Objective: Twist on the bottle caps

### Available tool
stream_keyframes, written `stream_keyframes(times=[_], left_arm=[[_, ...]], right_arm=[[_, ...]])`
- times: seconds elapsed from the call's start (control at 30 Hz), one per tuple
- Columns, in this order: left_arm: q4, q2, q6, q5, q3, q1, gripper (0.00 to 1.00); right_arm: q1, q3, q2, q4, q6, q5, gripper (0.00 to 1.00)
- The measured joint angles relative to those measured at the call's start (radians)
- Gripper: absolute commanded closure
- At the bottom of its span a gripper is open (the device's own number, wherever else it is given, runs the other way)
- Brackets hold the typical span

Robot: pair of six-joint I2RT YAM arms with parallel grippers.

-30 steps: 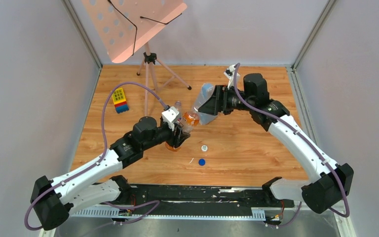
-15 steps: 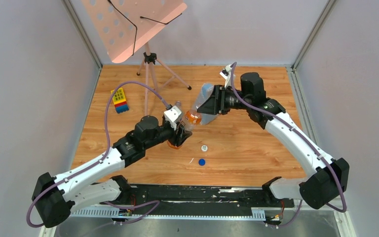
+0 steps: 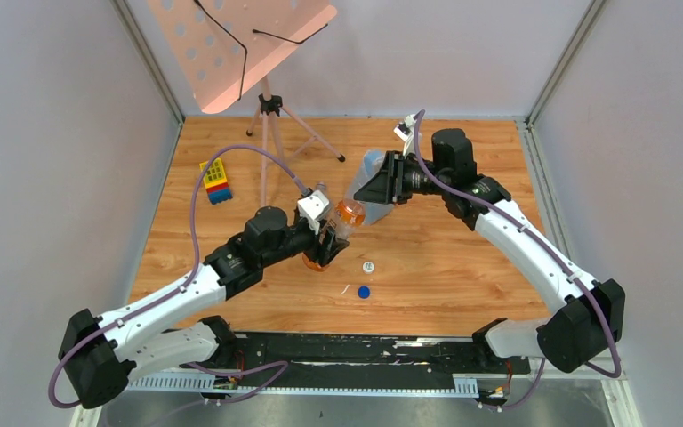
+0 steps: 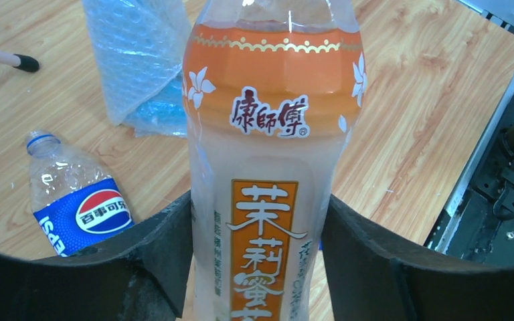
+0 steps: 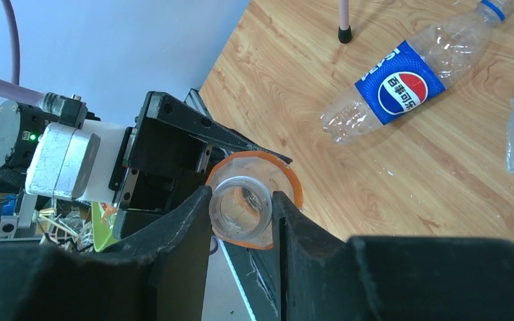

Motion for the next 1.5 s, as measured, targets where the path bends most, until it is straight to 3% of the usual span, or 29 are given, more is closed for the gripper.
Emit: stream_keyframes(times=[0.13, 0.2, 0.6, 0.8, 1.1, 1.5], left_arm=[[-0.02, 0.0, 0.003, -0.022, 0.015, -0.002, 0.02], [-0.027, 0.0, -0.001, -0.04, 0.027, -0.002, 0.0], [-0.116, -0.066, -0.082, -0.285, 0.036, -0.006, 0.0], [-0.123, -0.103, -0.084, -0.328, 0.03, -0.012, 0.0], [-0.05, -0.191, -0.059, -0.336, -0.046, -0.01, 0.0], [0.025, -0.206, 0.121, -0.174, -0.072, -0.01, 0.03]], right_arm=[[0.0, 0.0, 0.0, 0.002, 0.0, -0.005, 1.0], [0.0, 0.0, 0.0, 0.003, -0.001, -0.005, 1.0], [0.0, -0.004, -0.05, 0.004, -0.053, 0.029, 1.0], [0.002, -0.013, -0.093, 0.009, -0.081, 0.051, 1.0], [0.005, -0.018, -0.117, 0.014, -0.119, 0.076, 1.0], [-0.02, -0.019, -0.14, -0.01, -0.166, 0.073, 1.0]])
